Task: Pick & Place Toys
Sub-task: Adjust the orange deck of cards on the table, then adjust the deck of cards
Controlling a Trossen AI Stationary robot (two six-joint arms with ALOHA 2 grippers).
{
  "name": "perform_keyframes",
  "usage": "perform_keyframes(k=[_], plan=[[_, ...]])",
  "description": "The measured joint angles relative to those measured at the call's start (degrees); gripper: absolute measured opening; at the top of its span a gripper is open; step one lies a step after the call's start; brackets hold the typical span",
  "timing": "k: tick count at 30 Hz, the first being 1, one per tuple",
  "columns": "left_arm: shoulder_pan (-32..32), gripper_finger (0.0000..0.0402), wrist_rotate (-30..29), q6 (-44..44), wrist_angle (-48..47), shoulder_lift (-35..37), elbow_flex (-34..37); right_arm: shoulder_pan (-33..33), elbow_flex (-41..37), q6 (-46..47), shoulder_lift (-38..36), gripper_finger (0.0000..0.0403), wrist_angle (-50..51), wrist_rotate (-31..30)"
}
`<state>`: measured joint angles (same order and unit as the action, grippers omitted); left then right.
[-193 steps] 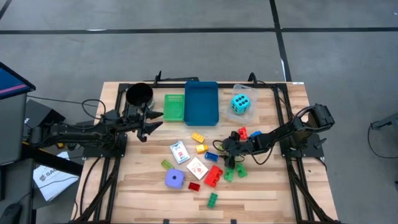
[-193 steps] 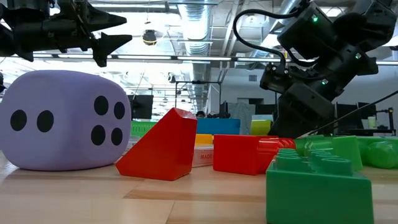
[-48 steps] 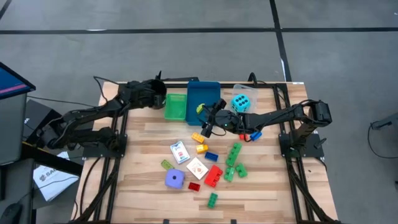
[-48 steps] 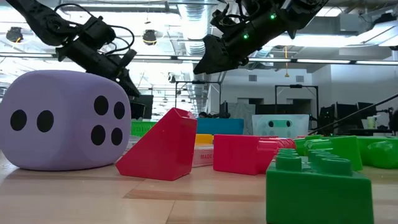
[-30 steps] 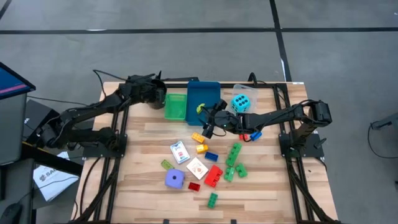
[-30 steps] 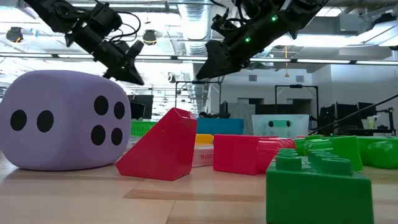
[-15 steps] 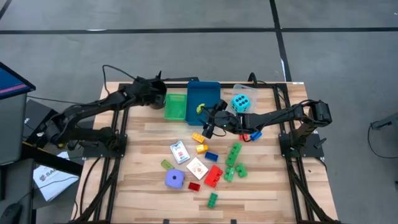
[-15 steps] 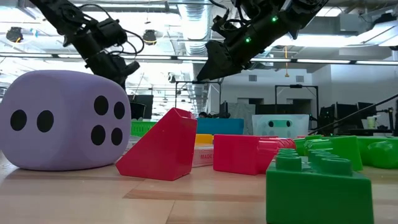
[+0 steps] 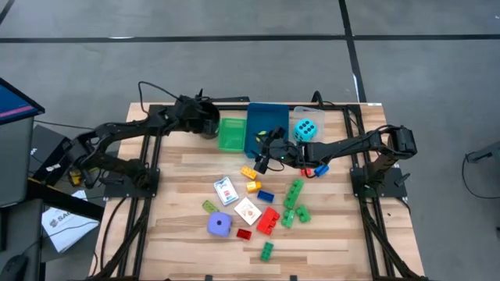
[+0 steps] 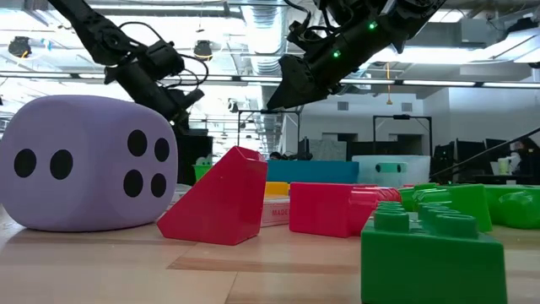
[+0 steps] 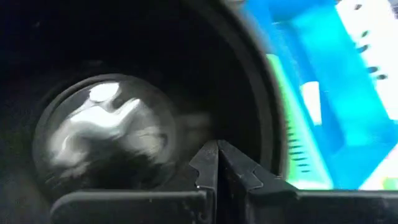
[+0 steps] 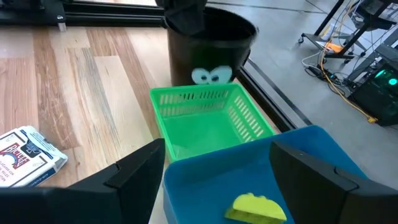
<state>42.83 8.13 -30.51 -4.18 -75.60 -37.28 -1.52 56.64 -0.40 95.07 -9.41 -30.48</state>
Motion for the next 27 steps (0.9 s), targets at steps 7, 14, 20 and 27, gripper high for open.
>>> perform_keyframes(k=[7, 14, 20, 27], plan=[[-0.07, 0.0, 0.13, 0.46, 0.12, 1.49, -0.33, 0.0, 0.0, 0.0, 0.0, 0.0283, 0.02, 0.02], [-0.07, 0.0, -3.82, 5.87, -0.48, 7.59, -0.33, 0.0, 0.0, 1.91, 0.0, 0.0283, 0.02, 0.02], [-0.77, 0.0, -4.13, 14.5, -6.76, 20.16, -0.35, 0.0, 0.0, 4.02, 0.0, 0.0283, 0.46, 0.02], [-5.16, 0.0, -4.1, 17.8, -8.54, 37.32, 4.96, 0.37, 0.0, 6.47, 0.0, 0.0283, -0.32, 0.46]])
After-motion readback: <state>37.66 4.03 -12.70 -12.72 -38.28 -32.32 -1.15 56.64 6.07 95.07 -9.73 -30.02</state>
